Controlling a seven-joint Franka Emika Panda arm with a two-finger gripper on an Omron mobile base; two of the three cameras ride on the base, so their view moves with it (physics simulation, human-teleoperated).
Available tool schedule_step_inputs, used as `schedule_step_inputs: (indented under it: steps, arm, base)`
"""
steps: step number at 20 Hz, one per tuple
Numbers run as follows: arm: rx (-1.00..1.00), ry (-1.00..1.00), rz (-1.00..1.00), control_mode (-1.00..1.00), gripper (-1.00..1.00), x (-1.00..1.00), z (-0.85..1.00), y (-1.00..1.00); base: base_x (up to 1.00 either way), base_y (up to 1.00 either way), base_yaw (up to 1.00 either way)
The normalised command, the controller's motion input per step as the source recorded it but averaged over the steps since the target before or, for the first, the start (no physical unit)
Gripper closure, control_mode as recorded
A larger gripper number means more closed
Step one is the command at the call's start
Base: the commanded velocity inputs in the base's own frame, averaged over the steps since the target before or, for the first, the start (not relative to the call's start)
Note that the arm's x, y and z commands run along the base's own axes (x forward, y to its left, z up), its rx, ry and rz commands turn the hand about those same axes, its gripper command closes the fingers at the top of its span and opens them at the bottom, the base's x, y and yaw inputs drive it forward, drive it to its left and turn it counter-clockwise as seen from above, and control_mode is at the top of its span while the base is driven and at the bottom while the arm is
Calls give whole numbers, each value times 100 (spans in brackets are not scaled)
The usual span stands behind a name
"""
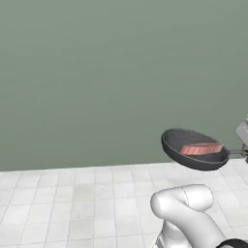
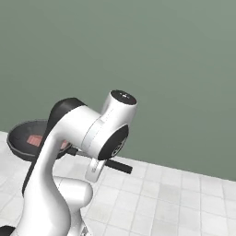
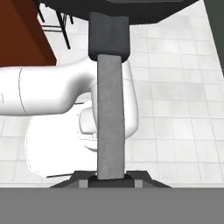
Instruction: Pick up the pan with the steak in it and place it on the dining table. Then place the steak on the plate.
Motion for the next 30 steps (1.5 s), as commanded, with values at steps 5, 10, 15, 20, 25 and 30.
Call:
schedule_step_inputs:
  steps: [5,10,15,20,25,30]
  arm:
    - [0,0,0,100,100,0,0,0]
    - [0,0,0,100,100,0,0,0]
    - [0,0,0,100,100,0,0,0]
    - [0,0,0,100,100,0,0,0]
    - [0,0,0,100,100,0,0,0]
    - [0,0,0,100,100,0,0,0]
  base:
    - [0,0,49]
    - [0,0,49]
    - [0,0,49]
    - [0,0,50]
    - [-1,0,50]
    - [-8,0,49]
